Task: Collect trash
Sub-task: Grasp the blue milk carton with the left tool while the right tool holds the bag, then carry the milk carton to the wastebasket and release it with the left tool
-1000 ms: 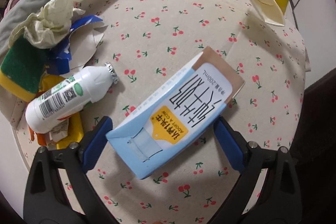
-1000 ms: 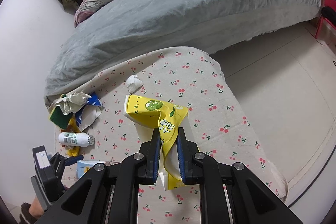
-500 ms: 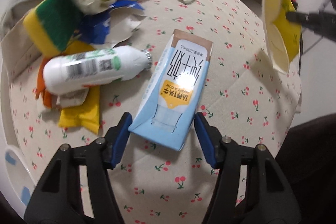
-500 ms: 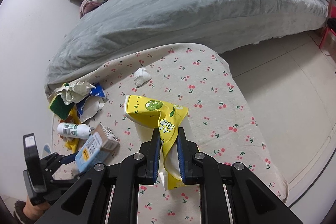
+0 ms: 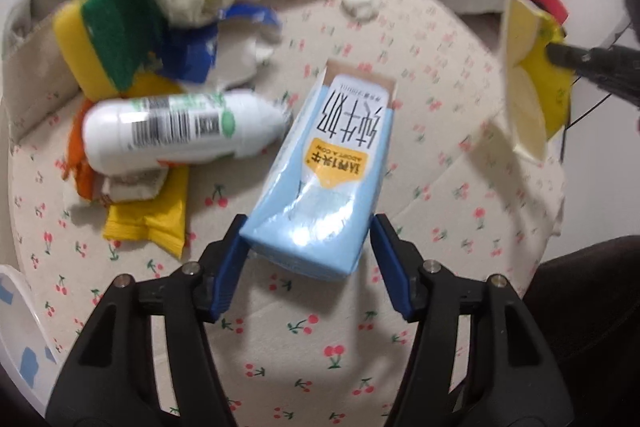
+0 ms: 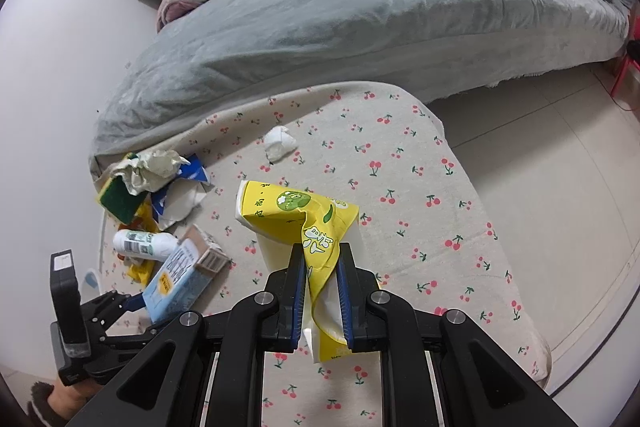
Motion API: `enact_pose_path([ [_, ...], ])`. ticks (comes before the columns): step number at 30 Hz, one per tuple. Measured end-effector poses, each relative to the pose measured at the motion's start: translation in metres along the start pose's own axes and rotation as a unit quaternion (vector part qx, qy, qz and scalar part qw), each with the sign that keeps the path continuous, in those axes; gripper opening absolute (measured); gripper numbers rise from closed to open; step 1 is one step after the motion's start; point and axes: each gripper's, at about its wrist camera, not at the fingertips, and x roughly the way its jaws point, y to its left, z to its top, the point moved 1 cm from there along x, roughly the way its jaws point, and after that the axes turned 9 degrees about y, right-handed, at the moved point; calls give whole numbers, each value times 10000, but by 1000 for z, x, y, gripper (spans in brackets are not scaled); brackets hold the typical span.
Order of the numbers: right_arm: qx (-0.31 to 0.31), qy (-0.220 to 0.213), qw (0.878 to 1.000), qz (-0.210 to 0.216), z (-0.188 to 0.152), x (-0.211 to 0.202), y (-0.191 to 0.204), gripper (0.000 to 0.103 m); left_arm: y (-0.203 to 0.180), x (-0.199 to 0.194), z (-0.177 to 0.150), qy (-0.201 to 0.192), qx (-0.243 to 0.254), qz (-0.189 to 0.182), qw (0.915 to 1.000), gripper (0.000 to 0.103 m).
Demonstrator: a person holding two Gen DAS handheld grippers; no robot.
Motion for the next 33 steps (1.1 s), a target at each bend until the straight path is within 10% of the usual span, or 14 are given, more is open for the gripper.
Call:
enact_pose_path([
  [17, -623, -128, 9977, 218, -4, 0, 72, 16, 44, -95, -53, -1210, -587, 37, 9909, 62],
  [33, -1598, 114, 9839, 788, -24, 25, 205, 16, 130, -138, -118, -1540, -1608, 422, 9740, 62],
])
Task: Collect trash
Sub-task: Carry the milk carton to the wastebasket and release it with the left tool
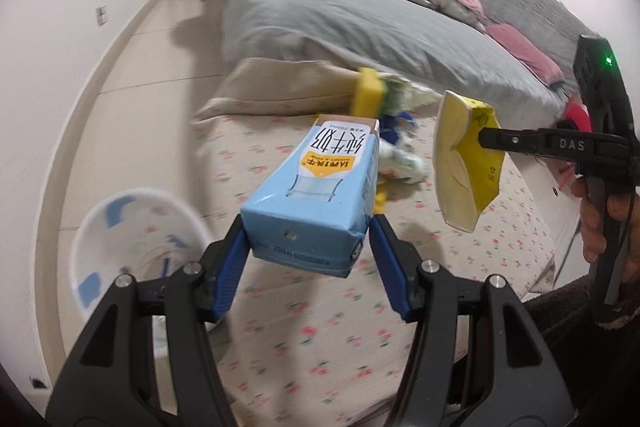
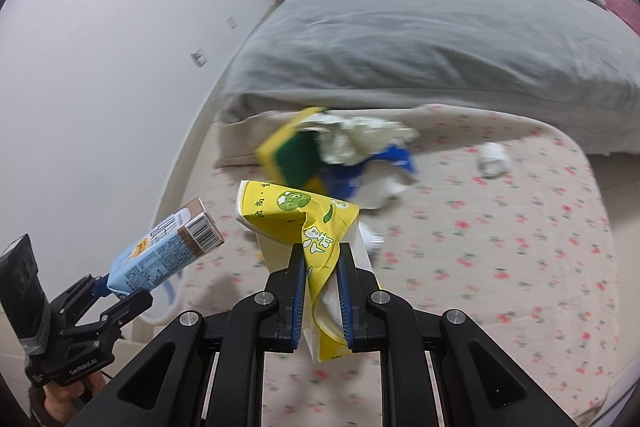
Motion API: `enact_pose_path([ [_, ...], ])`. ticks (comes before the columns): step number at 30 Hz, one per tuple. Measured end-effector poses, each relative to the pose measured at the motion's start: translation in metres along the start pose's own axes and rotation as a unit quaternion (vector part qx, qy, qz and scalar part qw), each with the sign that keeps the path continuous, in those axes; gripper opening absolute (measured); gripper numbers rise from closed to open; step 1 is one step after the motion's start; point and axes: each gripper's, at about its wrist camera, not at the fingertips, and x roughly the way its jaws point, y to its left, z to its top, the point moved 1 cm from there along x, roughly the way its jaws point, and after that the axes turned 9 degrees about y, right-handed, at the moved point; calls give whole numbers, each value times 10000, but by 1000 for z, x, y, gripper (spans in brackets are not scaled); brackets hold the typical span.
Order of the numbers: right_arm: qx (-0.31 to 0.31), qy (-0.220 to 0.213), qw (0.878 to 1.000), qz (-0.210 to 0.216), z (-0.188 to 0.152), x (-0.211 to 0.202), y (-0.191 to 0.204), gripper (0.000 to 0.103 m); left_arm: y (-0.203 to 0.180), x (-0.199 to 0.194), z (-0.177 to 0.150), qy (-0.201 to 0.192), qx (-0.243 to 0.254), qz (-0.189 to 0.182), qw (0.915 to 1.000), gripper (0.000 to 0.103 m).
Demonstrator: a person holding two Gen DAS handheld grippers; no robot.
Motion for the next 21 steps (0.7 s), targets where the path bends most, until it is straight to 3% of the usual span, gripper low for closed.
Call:
enact_pose_path([
  [11, -589, 245, 9972, 399, 8, 42, 91, 16, 85, -15, -35, 142, -938, 451, 9945, 62],
  [21, -849, 372, 9926, 781, 7, 87, 154, 16, 129, 1, -58, 673, -1429, 1067, 9817, 62],
])
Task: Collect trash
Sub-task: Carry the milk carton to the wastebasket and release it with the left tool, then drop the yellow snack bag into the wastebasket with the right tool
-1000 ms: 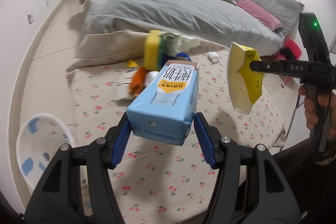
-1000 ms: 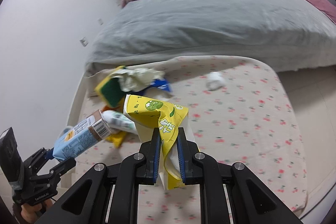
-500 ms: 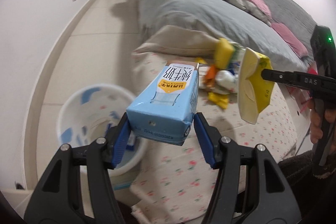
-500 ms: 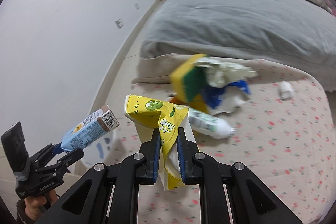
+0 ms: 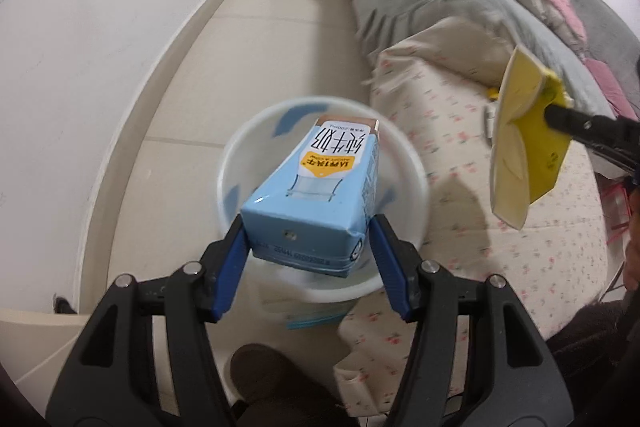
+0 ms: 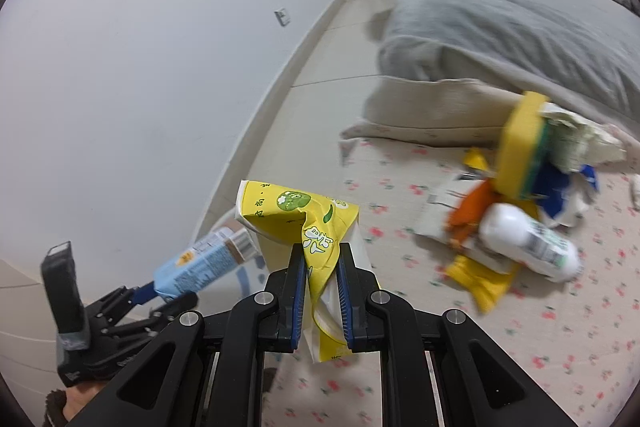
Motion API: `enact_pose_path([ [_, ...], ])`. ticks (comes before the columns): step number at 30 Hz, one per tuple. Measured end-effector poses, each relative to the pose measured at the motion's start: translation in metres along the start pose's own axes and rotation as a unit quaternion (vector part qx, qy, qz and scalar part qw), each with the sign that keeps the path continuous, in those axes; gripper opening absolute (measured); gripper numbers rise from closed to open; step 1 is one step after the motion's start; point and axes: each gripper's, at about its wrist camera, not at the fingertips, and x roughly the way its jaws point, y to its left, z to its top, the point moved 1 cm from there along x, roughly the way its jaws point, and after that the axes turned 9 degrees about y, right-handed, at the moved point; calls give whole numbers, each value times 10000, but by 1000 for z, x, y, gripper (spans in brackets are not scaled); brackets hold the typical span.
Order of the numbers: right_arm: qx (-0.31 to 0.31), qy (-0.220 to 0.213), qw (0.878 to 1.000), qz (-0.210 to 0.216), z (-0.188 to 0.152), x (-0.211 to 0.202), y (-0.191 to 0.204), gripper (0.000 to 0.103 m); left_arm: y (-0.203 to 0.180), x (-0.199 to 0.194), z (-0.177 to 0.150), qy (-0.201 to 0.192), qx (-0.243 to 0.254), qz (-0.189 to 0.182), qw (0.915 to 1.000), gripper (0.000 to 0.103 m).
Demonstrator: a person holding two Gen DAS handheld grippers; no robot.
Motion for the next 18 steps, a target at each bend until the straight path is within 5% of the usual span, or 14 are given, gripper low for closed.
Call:
enact_pose_path([
  [13, -192, -129, 9990, 390, 3, 53, 44, 16, 20, 26, -8, 558, -272, 99, 9980, 62],
  [18, -71, -36, 9994, 349, 3, 66, 35, 16, 27, 22, -6, 543, -455, 253, 9972, 81],
])
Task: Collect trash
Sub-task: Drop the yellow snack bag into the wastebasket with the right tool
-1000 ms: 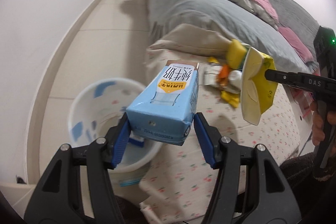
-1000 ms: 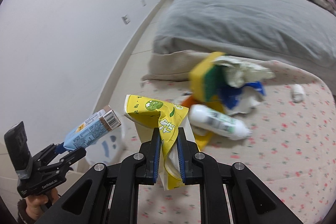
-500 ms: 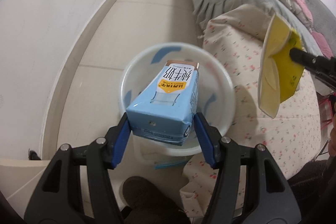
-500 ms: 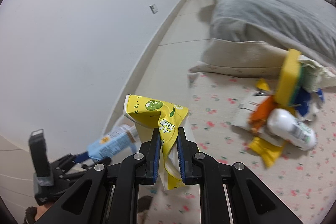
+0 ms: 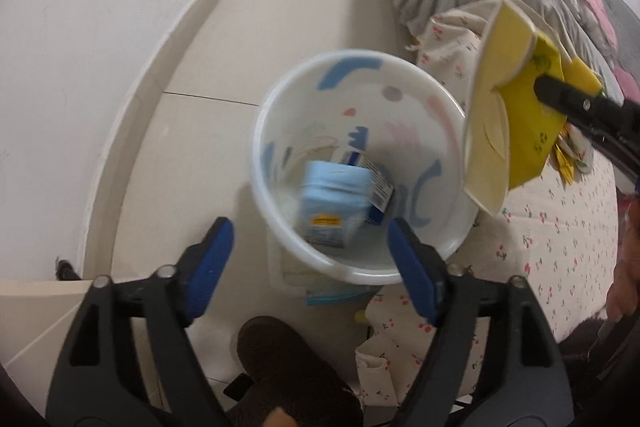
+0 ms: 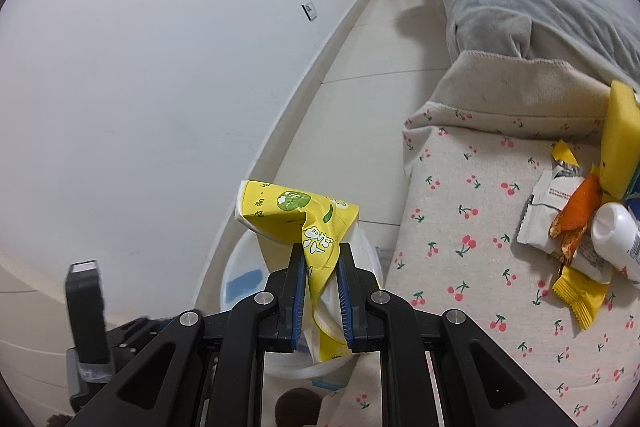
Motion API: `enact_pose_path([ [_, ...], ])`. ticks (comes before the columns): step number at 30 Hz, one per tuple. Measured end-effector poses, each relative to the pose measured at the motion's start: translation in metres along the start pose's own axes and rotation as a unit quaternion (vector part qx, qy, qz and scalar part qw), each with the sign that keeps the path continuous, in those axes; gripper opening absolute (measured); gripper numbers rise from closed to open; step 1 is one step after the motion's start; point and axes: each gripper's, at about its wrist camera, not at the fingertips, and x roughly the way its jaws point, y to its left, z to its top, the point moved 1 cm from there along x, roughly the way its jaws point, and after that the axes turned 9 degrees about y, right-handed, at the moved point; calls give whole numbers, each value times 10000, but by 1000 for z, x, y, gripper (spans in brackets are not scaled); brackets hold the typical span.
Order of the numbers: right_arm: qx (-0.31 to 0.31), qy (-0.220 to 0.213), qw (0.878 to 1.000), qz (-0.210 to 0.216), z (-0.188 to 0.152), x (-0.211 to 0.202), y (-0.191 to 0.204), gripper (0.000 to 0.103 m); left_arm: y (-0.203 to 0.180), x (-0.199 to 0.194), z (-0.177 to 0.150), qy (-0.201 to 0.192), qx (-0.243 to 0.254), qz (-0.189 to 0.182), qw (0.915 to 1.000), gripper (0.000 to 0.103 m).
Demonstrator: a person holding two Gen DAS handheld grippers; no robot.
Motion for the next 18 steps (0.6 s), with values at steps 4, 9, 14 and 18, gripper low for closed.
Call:
enact_pose_path([
  [4, 69, 54, 10000, 14, 3, 6, -3, 16, 10, -9, -1, -161, -122, 157, 9997, 87],
  [9, -9, 57, 10000, 13, 4, 12, 1, 16, 19, -13, -2, -313, -241, 286, 9988, 92],
  [14, -59, 26, 9999, 141, 1, 10, 4, 28, 19, -17, 0, -416, -249, 351, 9982, 96],
  [18, -125, -90, 9999, 77, 0, -1, 4, 61, 15, -19, 1, -470, -244, 303, 9981, 97],
])
